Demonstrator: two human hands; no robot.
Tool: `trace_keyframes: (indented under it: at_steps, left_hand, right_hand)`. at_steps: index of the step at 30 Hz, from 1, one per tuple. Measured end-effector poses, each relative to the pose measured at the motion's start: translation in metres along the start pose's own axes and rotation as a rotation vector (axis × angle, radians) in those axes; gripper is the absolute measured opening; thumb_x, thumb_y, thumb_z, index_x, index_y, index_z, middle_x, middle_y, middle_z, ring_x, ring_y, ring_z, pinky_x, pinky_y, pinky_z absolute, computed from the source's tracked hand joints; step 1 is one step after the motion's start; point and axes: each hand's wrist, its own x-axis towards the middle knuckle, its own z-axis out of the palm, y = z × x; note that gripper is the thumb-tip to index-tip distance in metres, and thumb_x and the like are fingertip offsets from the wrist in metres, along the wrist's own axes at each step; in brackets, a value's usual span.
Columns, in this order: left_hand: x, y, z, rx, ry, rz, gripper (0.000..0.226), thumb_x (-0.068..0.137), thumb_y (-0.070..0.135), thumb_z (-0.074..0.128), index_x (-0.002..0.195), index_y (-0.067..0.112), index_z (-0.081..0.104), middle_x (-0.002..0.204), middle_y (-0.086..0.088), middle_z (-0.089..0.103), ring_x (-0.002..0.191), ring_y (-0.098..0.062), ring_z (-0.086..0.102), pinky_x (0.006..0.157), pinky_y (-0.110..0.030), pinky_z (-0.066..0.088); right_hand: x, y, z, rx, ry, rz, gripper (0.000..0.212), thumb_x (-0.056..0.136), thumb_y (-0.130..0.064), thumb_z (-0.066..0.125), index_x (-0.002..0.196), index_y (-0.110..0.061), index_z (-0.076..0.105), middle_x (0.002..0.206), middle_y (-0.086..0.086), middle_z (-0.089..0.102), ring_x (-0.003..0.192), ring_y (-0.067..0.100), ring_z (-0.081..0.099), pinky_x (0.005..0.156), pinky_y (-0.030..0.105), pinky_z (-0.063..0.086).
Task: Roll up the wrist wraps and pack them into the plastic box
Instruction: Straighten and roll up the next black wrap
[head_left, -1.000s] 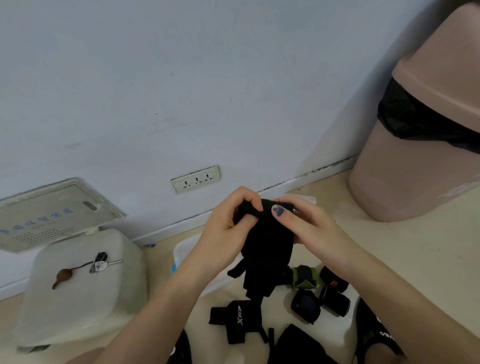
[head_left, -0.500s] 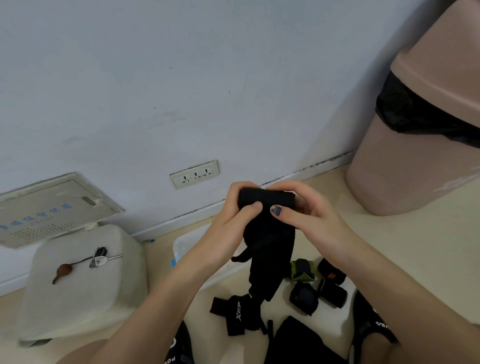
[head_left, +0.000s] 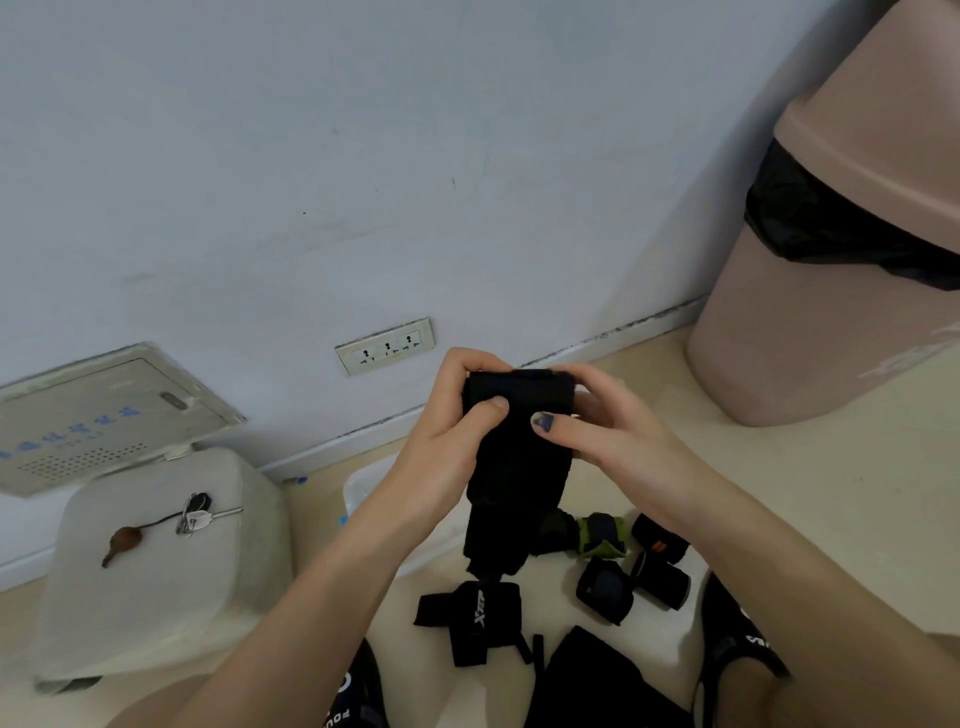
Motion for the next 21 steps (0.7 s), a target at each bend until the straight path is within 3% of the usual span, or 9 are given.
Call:
trace_keyframes:
  at_steps: [3,5,8,11,14,18,21]
  left_hand:
    - [-0.001,0.001,0.003,-0.006,0.022,-0.024,0.025,0.105,0.002,0.042,0.108,0.026,0.051,0.091,0.008,0.062,0.075,-0.003,0.06,0.063,-0.018,0.049]
    - [-0.004,-0.001,0.011,0.026,0.001,-0.045,0.025,0.105,0.002,0.04,0.11,0.025,0.049,0.095,0.0,0.058,0.072,-0.002,0.06,0.06,-0.018,0.048]
    - [-0.009,-0.007,0.023,0.014,-0.053,-0.101,0.023,0.106,0.006,0.037,0.112,0.026,0.045,0.103,-0.004,0.055,0.074,0.0,0.062,0.059,-0.02,0.051]
    - [-0.011,-0.009,0.022,-0.006,-0.062,-0.12,0.021,0.107,0.006,0.036,0.115,0.024,0.044,0.1,-0.004,0.055,0.071,0.002,0.061,0.059,-0.019,0.05]
    - [-0.009,-0.008,0.018,-0.005,-0.076,-0.078,0.024,0.106,0.003,0.039,0.114,0.025,0.047,0.094,0.002,0.057,0.073,0.0,0.06,0.062,-0.018,0.049]
    - [-0.002,-0.007,0.012,-0.031,-0.062,-0.004,0.024,0.096,0.011,0.049,0.109,0.03,0.054,0.092,0.005,0.061,0.083,-0.009,0.058,0.071,-0.023,0.05]
    - [0.0,-0.006,0.01,-0.066,-0.088,-0.071,0.027,0.088,0.017,0.051,0.109,0.034,0.055,0.091,0.001,0.06,0.085,-0.015,0.058,0.071,-0.026,0.048]
  right_hand:
    - [0.002,0.003,0.009,0.079,0.007,0.078,0.031,0.102,-0.045,0.06,0.128,-0.028,0.064,0.119,0.003,0.075,0.114,0.018,0.071,0.107,0.048,0.052]
    - [0.003,0.008,0.017,0.127,0.063,0.111,0.029,0.1,-0.054,0.057,0.12,-0.035,0.064,0.117,-0.002,0.074,0.112,0.013,0.071,0.106,0.045,0.053]
    - [-0.001,0.012,0.028,0.195,0.136,0.13,0.023,0.105,-0.046,0.052,0.119,-0.028,0.054,0.112,0.002,0.07,0.094,0.007,0.073,0.084,0.031,0.06]
    - [-0.004,0.014,0.03,0.143,0.131,0.115,0.024,0.105,-0.044,0.05,0.12,-0.024,0.049,0.108,0.003,0.068,0.079,0.003,0.073,0.067,0.023,0.058]
    - [-0.004,0.008,0.024,0.103,0.113,0.093,0.028,0.101,-0.048,0.056,0.117,-0.024,0.055,0.101,0.0,0.071,0.081,0.004,0.074,0.07,0.023,0.057]
    - [0.001,0.0,0.014,0.028,0.142,0.016,0.023,0.099,-0.041,0.065,0.112,-0.022,0.067,0.107,0.004,0.074,0.1,0.016,0.074,0.088,0.036,0.06]
    - [0.001,-0.002,0.013,0.029,0.162,-0.025,0.019,0.1,-0.033,0.065,0.111,-0.017,0.066,0.098,0.002,0.072,0.092,0.014,0.074,0.081,0.032,0.06]
